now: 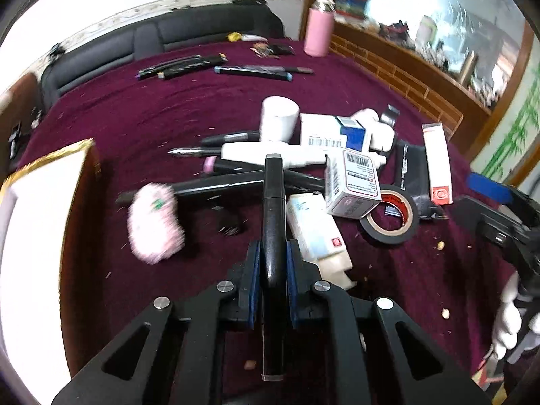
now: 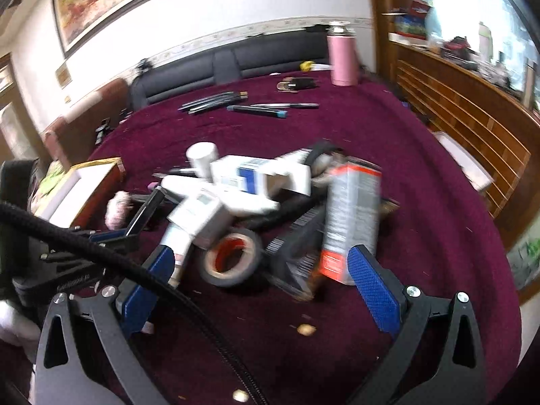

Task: Organize objects
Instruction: 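Carry the black marker and white box into the gold-rimmed tray and release both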

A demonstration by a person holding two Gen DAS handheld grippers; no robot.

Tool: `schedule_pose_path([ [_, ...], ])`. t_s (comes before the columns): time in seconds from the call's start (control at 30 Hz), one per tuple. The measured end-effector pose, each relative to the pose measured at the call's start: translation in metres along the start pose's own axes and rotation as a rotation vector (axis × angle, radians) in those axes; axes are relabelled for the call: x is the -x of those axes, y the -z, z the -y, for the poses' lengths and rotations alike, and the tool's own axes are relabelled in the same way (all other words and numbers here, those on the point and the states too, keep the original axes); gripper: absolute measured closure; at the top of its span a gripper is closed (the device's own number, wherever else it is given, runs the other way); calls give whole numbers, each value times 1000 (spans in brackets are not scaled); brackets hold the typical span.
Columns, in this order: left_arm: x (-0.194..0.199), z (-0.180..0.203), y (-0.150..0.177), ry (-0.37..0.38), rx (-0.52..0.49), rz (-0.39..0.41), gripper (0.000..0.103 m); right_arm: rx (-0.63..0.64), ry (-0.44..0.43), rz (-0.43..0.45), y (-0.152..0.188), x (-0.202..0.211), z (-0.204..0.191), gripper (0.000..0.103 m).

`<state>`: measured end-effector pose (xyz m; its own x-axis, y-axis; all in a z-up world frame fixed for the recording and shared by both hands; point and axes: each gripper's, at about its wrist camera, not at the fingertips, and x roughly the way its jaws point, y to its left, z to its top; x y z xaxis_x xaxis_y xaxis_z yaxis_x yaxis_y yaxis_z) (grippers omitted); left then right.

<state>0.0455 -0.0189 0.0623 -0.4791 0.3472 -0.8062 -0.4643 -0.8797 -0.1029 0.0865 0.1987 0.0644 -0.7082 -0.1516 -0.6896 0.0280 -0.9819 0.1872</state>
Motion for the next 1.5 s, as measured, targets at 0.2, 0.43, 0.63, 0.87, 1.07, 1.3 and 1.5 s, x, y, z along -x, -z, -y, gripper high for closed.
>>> schedule_pose_path([
  [0.2,39,-22,20,5,98,76,92,28,-10,-77,-24,-35,-33,9],
  [0.43,60,-47,35,-1,145,116,92,19,118,-206,-32,-85,-48,45],
  [0.63,72,-68,48,-16,177,143,91,-61,97,-209,-29,-91,-40,65],
  [0.87,82,-94,52,-28,227,158,91,-43,12,-175,-43,-59,-51,64],
  [1.07,95,-123,23,-103,244,177,91,33,-212,-210,-75,-55,-111,64],
  [1.3,71,-172,-24,-188,246,116,91,79,-449,-301,-108,-98,-206,64],
  [1.5,22,-223,-38,-169,331,41,92,49,-409,-394,-111,-172,-246,64],
])
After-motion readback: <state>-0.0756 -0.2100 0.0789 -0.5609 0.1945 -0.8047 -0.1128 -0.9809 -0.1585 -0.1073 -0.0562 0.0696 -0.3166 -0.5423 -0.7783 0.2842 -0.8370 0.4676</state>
